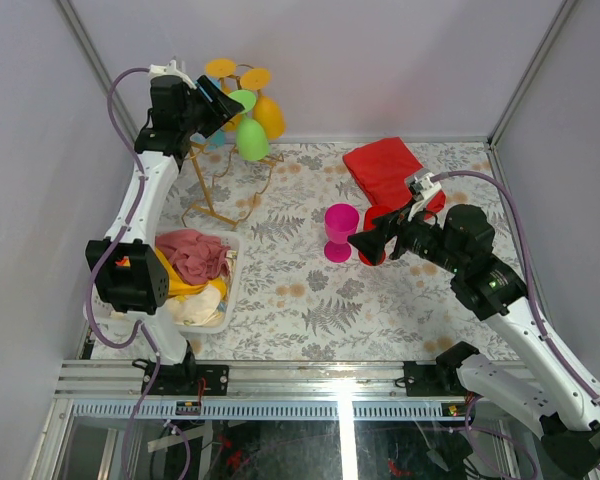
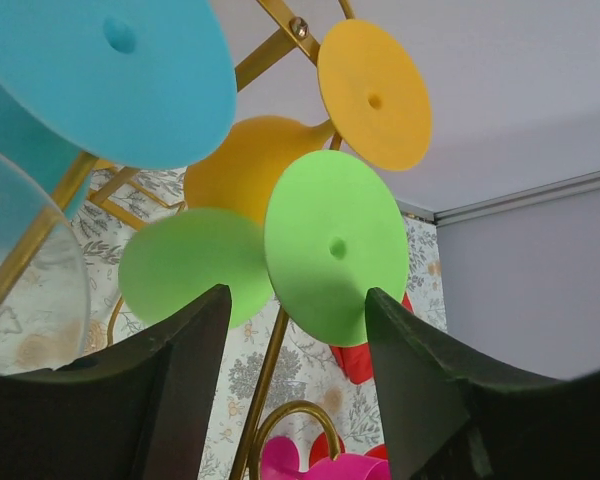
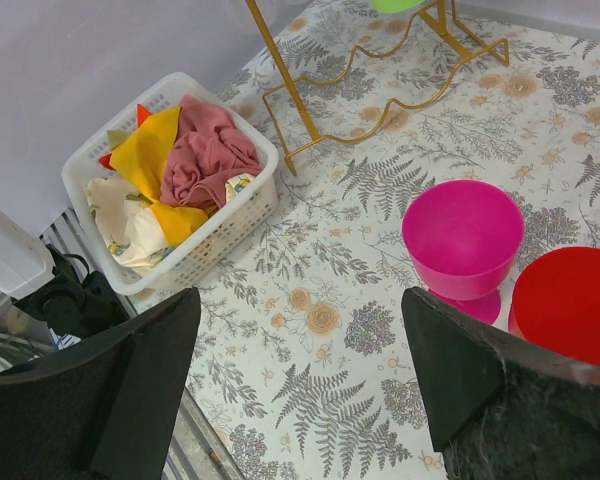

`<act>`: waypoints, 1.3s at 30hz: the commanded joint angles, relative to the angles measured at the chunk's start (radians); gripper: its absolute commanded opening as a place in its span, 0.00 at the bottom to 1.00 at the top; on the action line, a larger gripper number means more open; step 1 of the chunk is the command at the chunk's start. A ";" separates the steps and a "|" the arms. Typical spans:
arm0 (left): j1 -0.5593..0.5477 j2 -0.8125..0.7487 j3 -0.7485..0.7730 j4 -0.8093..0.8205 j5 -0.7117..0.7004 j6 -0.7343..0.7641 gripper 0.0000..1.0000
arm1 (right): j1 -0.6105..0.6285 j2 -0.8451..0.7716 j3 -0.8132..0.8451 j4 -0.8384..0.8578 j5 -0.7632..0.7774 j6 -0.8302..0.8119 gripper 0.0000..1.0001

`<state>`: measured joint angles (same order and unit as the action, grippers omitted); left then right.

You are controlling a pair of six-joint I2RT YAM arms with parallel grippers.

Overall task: Take the wine glass off the wine glass rack
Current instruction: Pick up the wine glass from the wine rack.

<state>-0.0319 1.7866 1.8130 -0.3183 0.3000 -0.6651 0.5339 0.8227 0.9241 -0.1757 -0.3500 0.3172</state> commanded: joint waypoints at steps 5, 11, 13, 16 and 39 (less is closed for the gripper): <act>0.007 -0.017 -0.010 0.101 0.030 -0.029 0.46 | -0.005 0.001 0.016 0.031 -0.011 0.002 0.89; 0.007 -0.045 -0.041 0.148 0.020 -0.050 0.44 | -0.004 0.000 0.015 0.031 -0.017 0.009 0.89; 0.006 -0.048 -0.042 0.159 0.016 -0.049 0.43 | -0.004 0.000 0.019 0.028 -0.019 0.010 0.89; 0.007 -0.042 -0.041 0.162 0.015 -0.051 0.37 | -0.004 -0.004 0.035 0.006 -0.020 0.009 0.89; 0.005 -0.063 -0.098 0.232 0.042 -0.090 0.09 | -0.004 0.006 0.041 0.006 -0.019 0.022 0.89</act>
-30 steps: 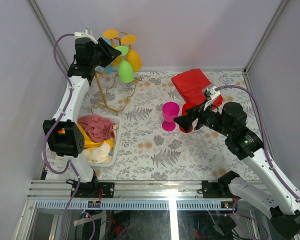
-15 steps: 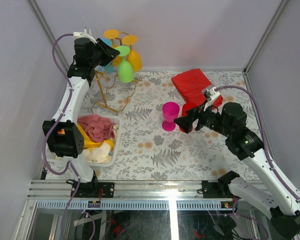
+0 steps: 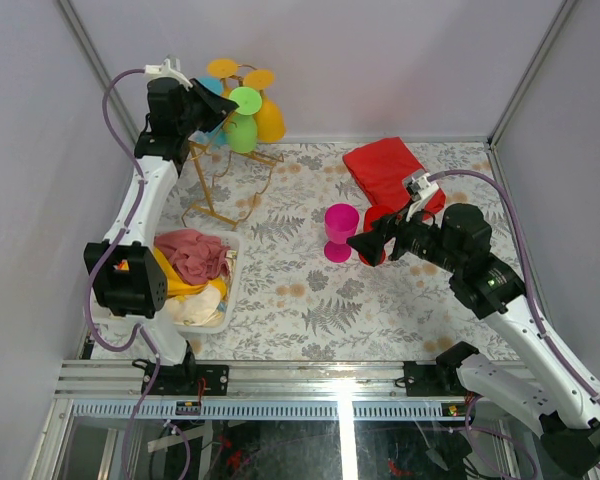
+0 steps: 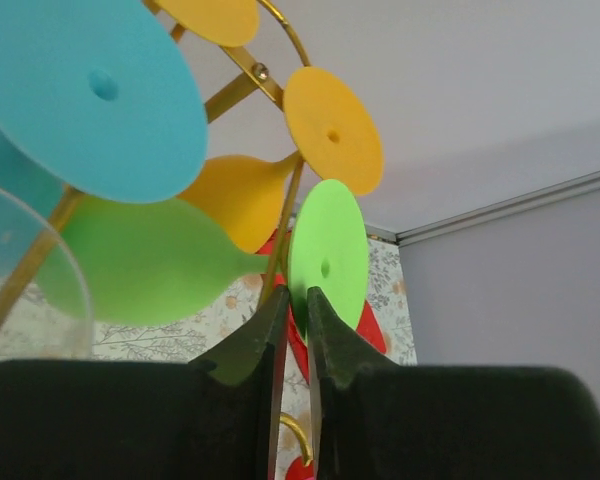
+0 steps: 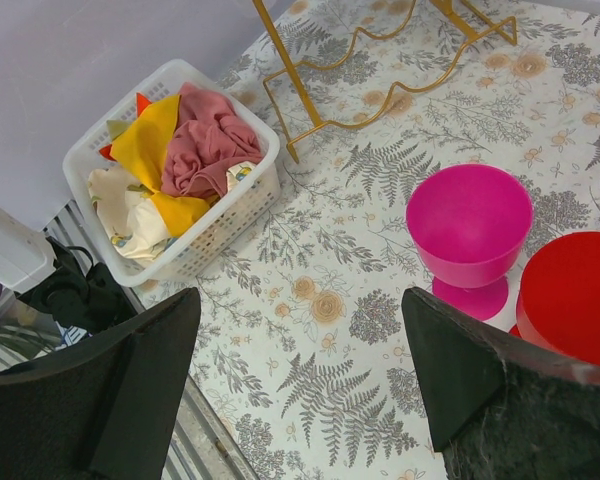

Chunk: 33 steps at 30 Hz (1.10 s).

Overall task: Take the wine glass off the wine glass rack
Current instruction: Pick up the wine glass from the wine rack.

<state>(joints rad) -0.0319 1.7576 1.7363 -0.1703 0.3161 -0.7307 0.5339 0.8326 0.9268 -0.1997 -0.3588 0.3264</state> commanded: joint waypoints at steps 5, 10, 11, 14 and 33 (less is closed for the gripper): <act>0.006 -0.054 -0.056 0.133 0.031 -0.062 0.01 | -0.004 -0.004 0.038 0.025 -0.003 0.010 0.89; 0.005 -0.070 -0.078 0.157 0.028 -0.074 0.00 | -0.004 -0.004 0.037 0.023 0.001 0.004 0.89; 0.005 -0.072 -0.079 0.159 0.029 -0.077 0.00 | -0.003 -0.003 0.037 0.023 0.001 0.002 0.89; 0.005 -0.075 -0.082 0.169 0.038 -0.087 0.00 | -0.003 -0.003 0.035 0.021 0.001 0.002 0.89; 0.006 -0.119 -0.125 0.242 0.114 -0.199 0.00 | -0.005 -0.009 0.035 0.009 0.010 0.001 0.89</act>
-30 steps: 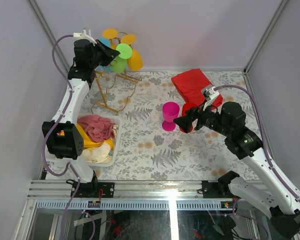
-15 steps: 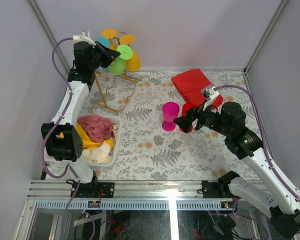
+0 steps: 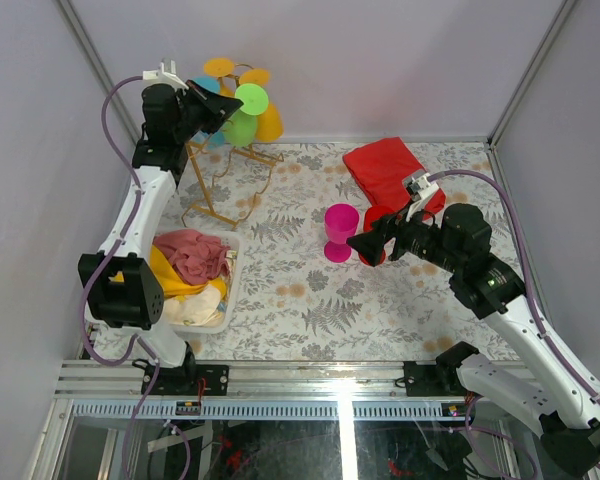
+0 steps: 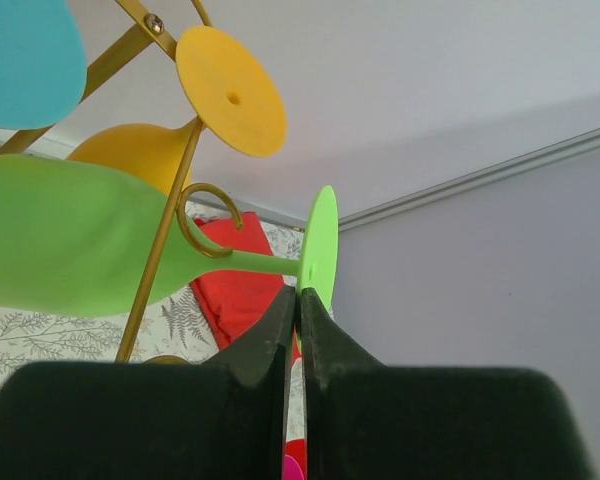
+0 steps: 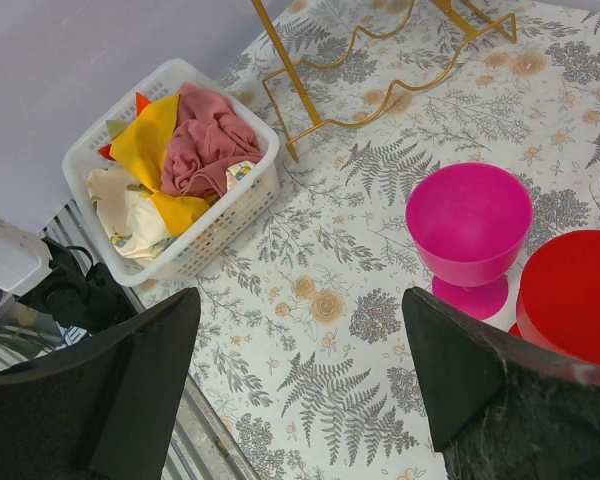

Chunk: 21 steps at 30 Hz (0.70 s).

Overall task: Take the wine glass off the wine glass rack
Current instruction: Pick up the wine glass from the wine rack.

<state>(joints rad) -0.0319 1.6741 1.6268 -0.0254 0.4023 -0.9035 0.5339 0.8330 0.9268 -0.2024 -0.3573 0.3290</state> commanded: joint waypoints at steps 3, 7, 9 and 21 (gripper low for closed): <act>0.005 -0.040 -0.024 0.100 0.038 -0.033 0.00 | -0.003 -0.011 0.035 0.011 0.009 -0.001 0.89; 0.005 -0.043 -0.031 0.102 0.060 -0.039 0.00 | -0.004 -0.011 0.034 0.012 0.009 0.001 0.89; 0.004 -0.047 -0.037 0.110 0.072 -0.039 0.00 | -0.004 -0.011 0.034 0.011 0.009 0.002 0.89; 0.001 -0.104 -0.061 0.095 0.131 0.036 0.00 | -0.003 0.003 0.033 0.021 0.008 0.023 0.89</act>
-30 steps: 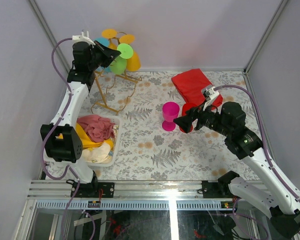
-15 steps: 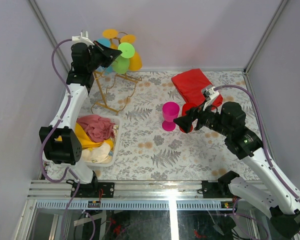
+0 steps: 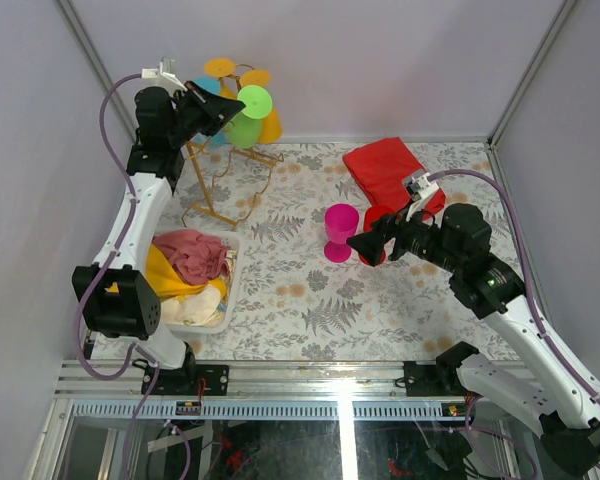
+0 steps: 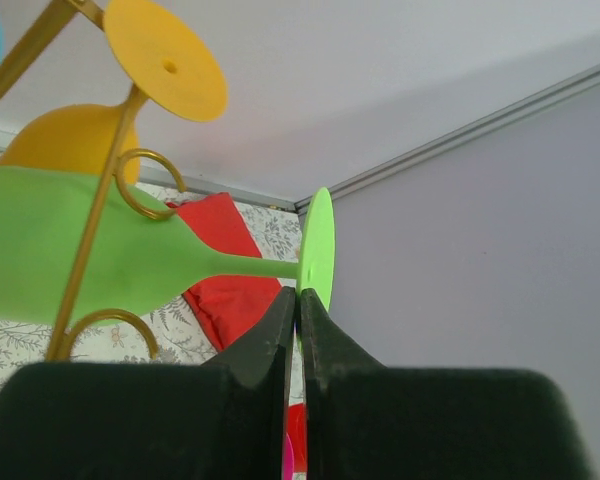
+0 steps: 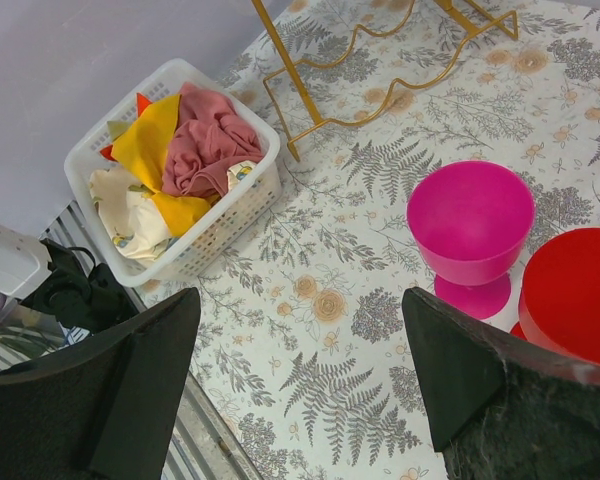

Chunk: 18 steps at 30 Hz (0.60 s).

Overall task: Take the wine glass off the wine glass rack
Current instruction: Pick up the wine glass from the wine rack.

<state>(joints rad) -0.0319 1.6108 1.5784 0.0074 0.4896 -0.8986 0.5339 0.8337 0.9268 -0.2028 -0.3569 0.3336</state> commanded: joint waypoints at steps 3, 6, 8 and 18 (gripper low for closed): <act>0.000 -0.054 -0.037 0.066 0.072 0.025 0.00 | -0.005 0.001 0.035 0.022 0.007 0.022 0.89; -0.007 -0.082 -0.088 0.078 0.103 0.021 0.00 | -0.004 -0.002 0.035 0.025 0.009 0.025 0.89; -0.018 -0.110 -0.123 0.085 0.120 0.028 0.00 | -0.004 -0.001 0.035 0.028 0.012 0.029 0.89; -0.130 -0.308 -0.269 0.080 0.174 0.138 0.00 | -0.004 0.009 0.026 0.086 0.016 0.159 0.88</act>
<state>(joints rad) -0.1219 1.3975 1.3491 0.0162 0.6067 -0.8234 0.5339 0.8501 0.9268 -0.1955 -0.3511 0.4061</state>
